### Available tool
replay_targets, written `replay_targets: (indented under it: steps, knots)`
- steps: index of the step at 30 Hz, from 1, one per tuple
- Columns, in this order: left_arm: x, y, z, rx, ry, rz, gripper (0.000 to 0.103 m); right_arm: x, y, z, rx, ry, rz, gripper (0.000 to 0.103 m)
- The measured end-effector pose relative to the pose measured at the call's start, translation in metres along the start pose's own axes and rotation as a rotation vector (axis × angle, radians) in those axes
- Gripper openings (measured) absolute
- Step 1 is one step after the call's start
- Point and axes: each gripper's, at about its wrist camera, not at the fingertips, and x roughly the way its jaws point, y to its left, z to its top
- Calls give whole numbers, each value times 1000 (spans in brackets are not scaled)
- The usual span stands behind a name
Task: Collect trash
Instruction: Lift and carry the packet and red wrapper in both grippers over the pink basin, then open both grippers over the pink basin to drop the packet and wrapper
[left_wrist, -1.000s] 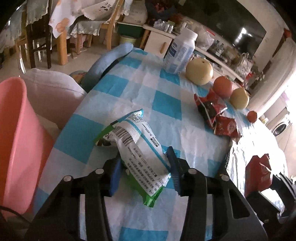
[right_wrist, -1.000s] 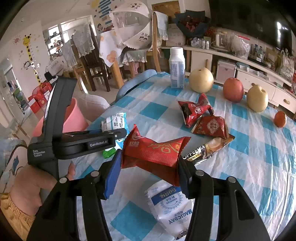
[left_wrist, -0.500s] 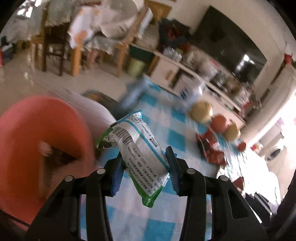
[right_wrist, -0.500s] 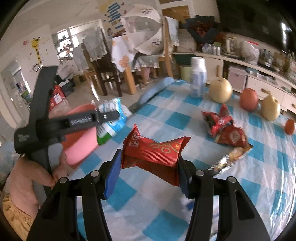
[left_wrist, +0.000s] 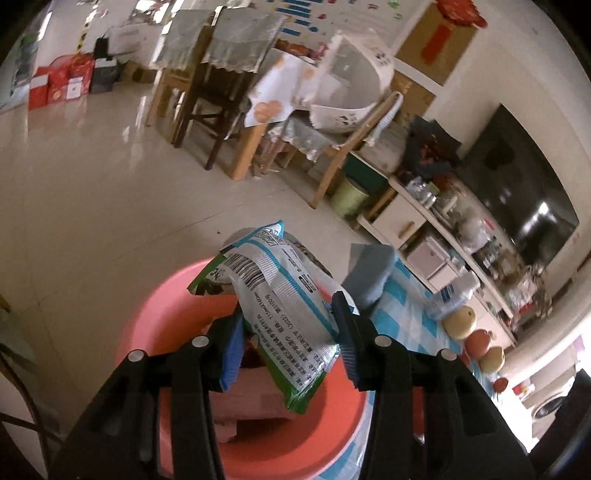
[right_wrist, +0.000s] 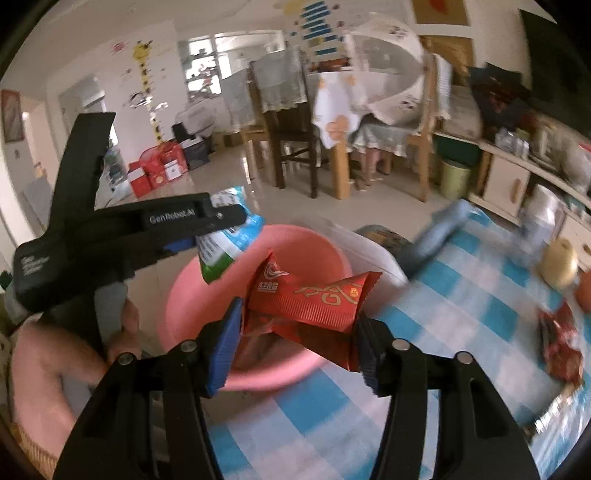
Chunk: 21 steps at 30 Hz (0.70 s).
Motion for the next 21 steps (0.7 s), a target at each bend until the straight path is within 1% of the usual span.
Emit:
replay_targets:
  steps: [1, 2, 3, 4, 5, 6, 8, 13, 15, 16, 21]
  knots:
    - [2, 3, 1, -7, 5, 5, 46, 14, 6, 3, -20, 21, -10, 74]
    - [4, 5, 2, -13, 8, 11, 49, 22, 8, 4, -25, 36, -17, 78]
    - [5, 8, 3, -16, 6, 17, 54, 28, 9, 3, -28, 49, -28, 81]
    - [6, 9, 4, -14, 2, 17, 56, 30, 8, 2, -19, 51, -51, 81]
    - [5, 8, 6, -9, -3, 15, 64, 28, 5, 0, -4, 47, -56, 81]
    - [6, 7, 6, -5, -9, 14, 74, 23, 1, -3, 21, 38, -57, 84]
    - [0, 2, 6, 11, -46, 17, 81, 11, -8, -9, 60, 20, -73, 90]
    - [-10, -18, 4, 88, -127, -25, 87, -31, -30, -30, 129, -10, -129, 90]
    - [-14, -30, 0, 147, -160, -39, 91, -49, -39, -40, 159, -20, -145, 90]
    - [-17, -37, -3, 180, -174, -55, 91, -56, -42, -45, 168, -24, -158, 90]
    - [-25, -61, -16, 269, -190, -116, 92, -87, -54, -69, 195, -32, -221, 93]
